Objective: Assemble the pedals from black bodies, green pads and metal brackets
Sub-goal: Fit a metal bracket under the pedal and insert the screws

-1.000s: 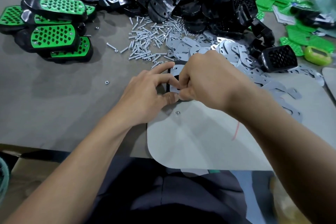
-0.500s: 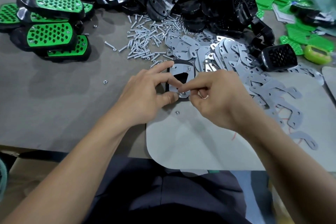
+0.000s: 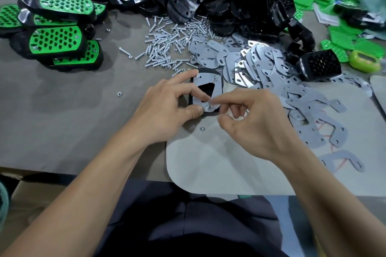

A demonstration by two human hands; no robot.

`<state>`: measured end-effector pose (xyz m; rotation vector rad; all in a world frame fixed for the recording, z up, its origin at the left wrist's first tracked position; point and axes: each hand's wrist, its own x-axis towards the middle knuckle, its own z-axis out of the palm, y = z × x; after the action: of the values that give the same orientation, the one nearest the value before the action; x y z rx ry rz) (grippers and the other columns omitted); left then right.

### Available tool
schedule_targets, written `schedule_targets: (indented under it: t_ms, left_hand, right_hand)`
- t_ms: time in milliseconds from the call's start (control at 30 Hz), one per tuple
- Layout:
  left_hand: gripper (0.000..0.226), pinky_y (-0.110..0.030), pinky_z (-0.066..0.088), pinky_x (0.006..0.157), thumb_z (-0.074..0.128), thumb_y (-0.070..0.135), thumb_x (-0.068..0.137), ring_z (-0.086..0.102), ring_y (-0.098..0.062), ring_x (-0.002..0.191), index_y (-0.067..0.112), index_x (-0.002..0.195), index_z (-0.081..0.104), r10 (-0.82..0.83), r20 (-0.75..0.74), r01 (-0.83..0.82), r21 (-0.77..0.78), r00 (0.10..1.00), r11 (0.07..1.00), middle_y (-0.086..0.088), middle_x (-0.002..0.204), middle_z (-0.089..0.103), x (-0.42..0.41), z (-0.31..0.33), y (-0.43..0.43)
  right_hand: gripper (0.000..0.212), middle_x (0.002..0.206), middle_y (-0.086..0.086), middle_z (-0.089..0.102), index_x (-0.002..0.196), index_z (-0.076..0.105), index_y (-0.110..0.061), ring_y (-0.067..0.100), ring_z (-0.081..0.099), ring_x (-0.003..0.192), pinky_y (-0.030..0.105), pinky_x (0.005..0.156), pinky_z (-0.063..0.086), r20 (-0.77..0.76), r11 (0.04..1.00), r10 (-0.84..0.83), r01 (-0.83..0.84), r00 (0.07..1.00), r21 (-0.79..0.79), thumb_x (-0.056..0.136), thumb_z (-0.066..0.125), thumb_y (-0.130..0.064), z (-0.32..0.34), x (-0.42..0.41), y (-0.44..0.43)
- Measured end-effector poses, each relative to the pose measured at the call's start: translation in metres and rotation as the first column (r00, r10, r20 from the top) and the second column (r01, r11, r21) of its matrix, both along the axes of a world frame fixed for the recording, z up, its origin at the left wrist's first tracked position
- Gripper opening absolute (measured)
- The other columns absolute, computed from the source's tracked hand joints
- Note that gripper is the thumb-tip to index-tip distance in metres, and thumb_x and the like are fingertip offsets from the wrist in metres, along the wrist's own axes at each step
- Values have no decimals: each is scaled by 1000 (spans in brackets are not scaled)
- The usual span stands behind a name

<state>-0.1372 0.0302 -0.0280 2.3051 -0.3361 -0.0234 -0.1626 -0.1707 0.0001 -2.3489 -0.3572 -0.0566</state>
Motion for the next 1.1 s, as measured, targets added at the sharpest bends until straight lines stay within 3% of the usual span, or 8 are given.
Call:
schedule_targets:
  t_ms: [200,333,533,700,833,933,1033,1100]
  left_hand:
    - [39,-40,29,110,81,34,87,47,-19,137,66,89,58,4,9,-4,2,1000,1000,26,157,39,-1,-1,0]
    - [39,-38,27,108,81,36,88,45,-18,138,66,87,57,3,22,-4,13,1000,1000,30,155,37,0,-3,1]
    - [28,-41,30,109,80,38,88,48,-18,137,59,97,64,17,40,-18,29,999,999,28,155,37,-4,-4,-2]
    - [68,-21,46,93,84,38,74,63,7,107,57,134,58,179,54,-175,-77,982,982,39,124,60,-15,-7,-2]
    - [103,-11,53,77,57,-18,75,66,9,110,52,150,43,108,-74,-127,-325,991,937,28,139,57,-20,-15,1]
    - [107,-13,52,83,41,-30,79,68,-1,117,53,147,41,79,-118,-128,-502,990,856,17,146,56,-23,-16,1]
    - [98,-18,55,85,52,-31,82,67,-7,121,39,150,41,183,-117,-215,-652,976,727,7,147,57,-22,-12,2]
    - [89,-15,52,92,66,-19,83,62,-2,126,33,152,43,283,-96,-272,-673,954,688,10,148,56,-18,-7,3]
  right_hand:
    - [17,69,-10,62,77,79,-29,19,51,66,29,63,45,14,998,-42,42,999,43,78,77,-12,1,0,-6]
    - [39,81,-8,60,111,78,-36,14,47,72,16,64,43,-72,1000,9,-8,997,19,79,78,-14,0,-4,-3]
    - [15,84,-13,66,91,79,-36,11,50,71,23,68,44,-40,984,-145,149,989,95,82,79,-24,-2,-2,-10]
    - [97,120,-26,57,153,27,-50,-10,58,100,3,81,41,-165,993,-121,117,979,-32,75,84,-39,-8,-4,11]
    - [111,139,-5,56,157,12,-43,24,42,135,42,110,40,-90,963,-254,244,963,-114,71,81,-54,-22,0,38]
    - [98,130,-10,61,154,26,-40,17,45,129,24,96,35,-40,940,-339,338,940,-33,73,81,-49,-27,4,47]
    - [90,107,-25,67,147,42,-45,-9,59,102,3,80,40,-250,902,-304,363,919,234,67,84,-42,-18,12,36]
    - [78,95,-18,76,139,58,-34,-2,68,86,16,73,51,-457,737,-115,384,882,557,65,83,-41,-7,15,22]
